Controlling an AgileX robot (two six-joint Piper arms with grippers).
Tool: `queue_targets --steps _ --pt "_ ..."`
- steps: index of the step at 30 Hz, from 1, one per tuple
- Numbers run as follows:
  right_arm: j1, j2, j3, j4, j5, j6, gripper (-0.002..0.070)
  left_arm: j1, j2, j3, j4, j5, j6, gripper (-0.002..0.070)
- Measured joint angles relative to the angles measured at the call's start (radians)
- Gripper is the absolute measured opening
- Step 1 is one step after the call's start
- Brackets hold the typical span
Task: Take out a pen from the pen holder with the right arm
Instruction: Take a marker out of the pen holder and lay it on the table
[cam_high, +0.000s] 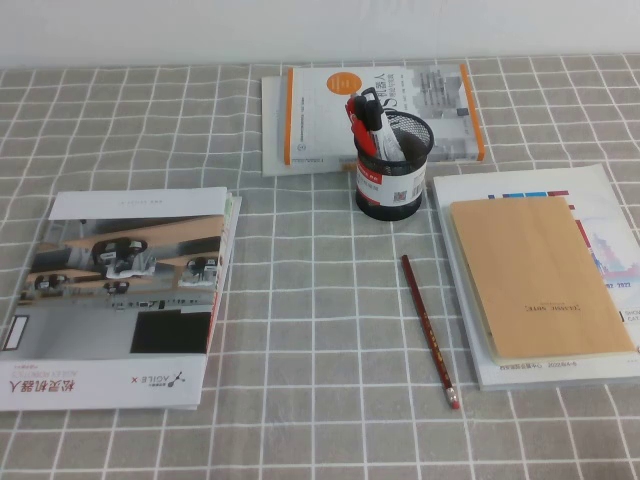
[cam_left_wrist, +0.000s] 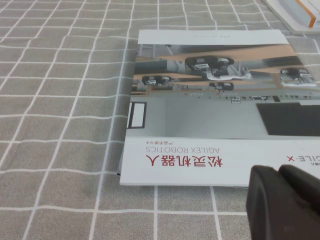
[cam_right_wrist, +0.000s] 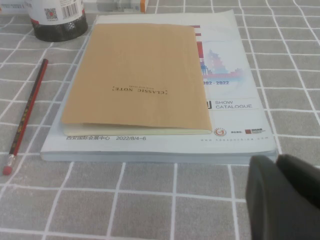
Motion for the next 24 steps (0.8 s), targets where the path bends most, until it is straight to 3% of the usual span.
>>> queue_targets --steps 24 --pt "0.0 0.0 0.0 0.038 0.0 0.0 -0.0013 0.0 0.0 0.0 0.0 0.0 0.0 -0.0003"
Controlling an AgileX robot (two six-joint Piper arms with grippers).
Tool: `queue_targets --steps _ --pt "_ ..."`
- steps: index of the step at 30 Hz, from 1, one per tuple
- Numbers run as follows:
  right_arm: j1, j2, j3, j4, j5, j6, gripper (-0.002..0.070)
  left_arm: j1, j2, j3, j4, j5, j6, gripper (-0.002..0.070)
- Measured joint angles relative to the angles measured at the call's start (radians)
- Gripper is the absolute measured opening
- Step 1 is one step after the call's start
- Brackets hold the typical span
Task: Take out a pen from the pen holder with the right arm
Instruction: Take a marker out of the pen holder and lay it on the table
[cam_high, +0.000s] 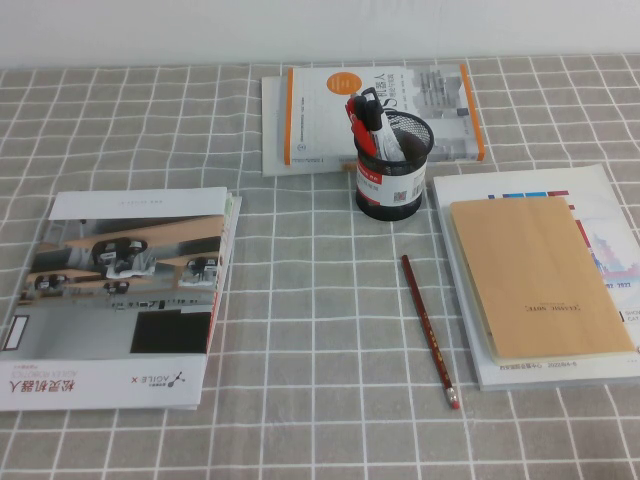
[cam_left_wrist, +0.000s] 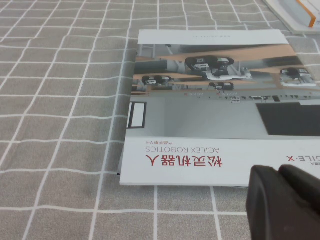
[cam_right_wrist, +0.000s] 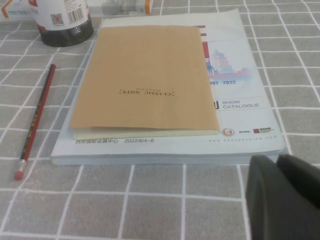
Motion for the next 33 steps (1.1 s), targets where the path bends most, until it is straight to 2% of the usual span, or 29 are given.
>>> queue_targets --steps 13,23,33 --pt "0.0 0.0 0.0 0.065 -0.023 0.0 -0.0013 0.0 0.0 0.0 0.0 0.0 0.0 -0.0003" --pt "0.0 0.0 0.0 0.375 -0.207 0.0 -0.0013 0.0 0.0 0.0 0.0 0.0 0.0 -0.0003" --pt "0.0 0.0 0.0 0.628 -0.234 0.0 -0.0013 0.0 0.0 0.0 0.0 0.0 0.0 -0.0003"
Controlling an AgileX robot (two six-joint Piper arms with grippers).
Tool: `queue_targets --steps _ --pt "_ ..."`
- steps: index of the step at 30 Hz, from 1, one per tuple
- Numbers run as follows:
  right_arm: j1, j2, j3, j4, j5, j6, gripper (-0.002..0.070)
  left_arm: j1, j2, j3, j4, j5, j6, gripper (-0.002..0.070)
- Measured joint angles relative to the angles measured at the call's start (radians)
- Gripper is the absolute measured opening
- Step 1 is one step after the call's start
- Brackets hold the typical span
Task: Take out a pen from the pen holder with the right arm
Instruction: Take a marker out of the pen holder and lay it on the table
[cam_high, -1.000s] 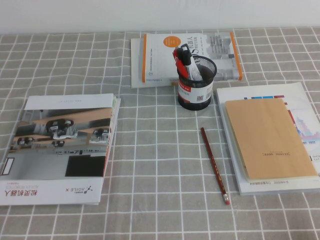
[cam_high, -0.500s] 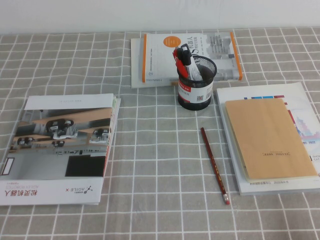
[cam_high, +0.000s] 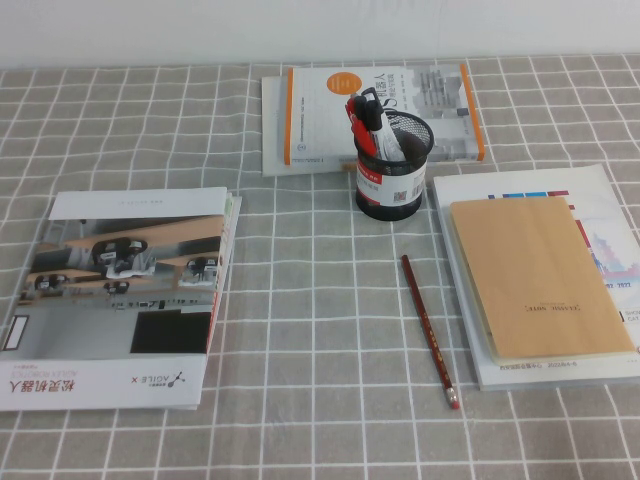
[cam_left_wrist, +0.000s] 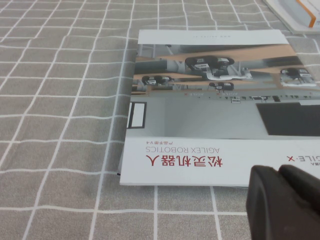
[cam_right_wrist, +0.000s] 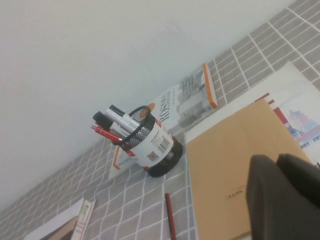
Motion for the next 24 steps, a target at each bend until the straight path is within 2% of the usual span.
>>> queue_targets --steps 13,19,24 --pt "0.0 0.0 0.0 0.04 0.019 -0.019 -0.0013 0.0 0.0 0.0 0.0 0.0 0.0 -0.0003" --pt "0.0 0.0 -0.006 0.059 0.122 -0.02 -0.0013 0.0 0.0 0.0 0.0 0.0 0.0 -0.0003" --pt "0.0 0.098 -0.122 0.028 0.234 -0.038 -0.0012 0.0 0.0 0.0 0.0 0.0 0.0 -0.0003"
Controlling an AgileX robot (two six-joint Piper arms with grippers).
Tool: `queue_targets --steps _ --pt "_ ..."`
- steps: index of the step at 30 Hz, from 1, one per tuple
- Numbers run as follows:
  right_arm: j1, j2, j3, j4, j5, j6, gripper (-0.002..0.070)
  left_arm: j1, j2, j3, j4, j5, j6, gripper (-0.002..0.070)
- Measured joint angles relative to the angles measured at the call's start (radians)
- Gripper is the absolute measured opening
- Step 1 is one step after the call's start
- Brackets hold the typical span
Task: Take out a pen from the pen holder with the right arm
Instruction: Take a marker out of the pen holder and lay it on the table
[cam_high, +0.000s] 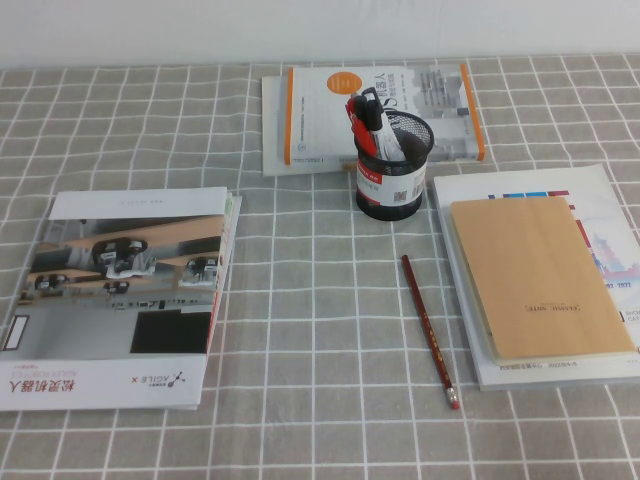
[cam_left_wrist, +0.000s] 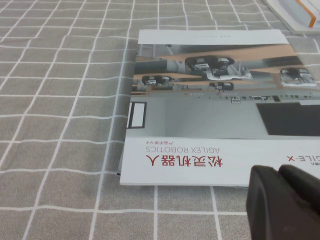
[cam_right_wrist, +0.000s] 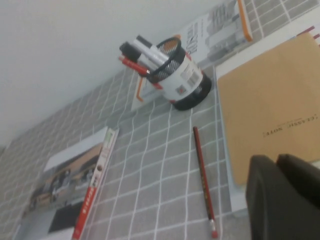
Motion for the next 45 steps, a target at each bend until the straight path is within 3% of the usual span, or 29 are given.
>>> queue_targets --steps 12,18,23,29,34,39,45 --pt "0.0 0.42 -0.332 -0.223 0.265 -0.123 -0.0013 0.0 0.0 0.0 0.0 0.0 0.0 -0.0003" --pt "0.0 0.622 -0.452 -0.186 0.283 -0.273 -0.0013 0.0 0.0 0.0 0.0 0.0 0.0 -0.0003" --pt "0.011 0.745 -0.492 -0.024 0.256 -0.433 -0.0012 0.0 0.0 0.0 0.0 0.0 0.0 -0.0003" --pt "0.2 0.833 -0.493 -0.007 0.036 -0.474 -0.0012 0.0 0.0 0.0 0.0 0.0 0.0 -0.0003" --pt "0.441 0.916 -0.494 -0.055 -0.286 -0.465 -0.0012 0.0 0.0 0.0 0.0 0.0 0.0 -0.0003" --pt "0.611 1.033 -0.494 -0.16 -0.579 -0.419 -0.0004 0.0 0.0 0.0 0.0 0.0 0.0 -0.0003" --pt "0.679 1.18 -0.495 -0.249 -0.871 -0.408 0.0073 0.0 0.0 0.0 0.0 0.0 0.0 -0.0003"
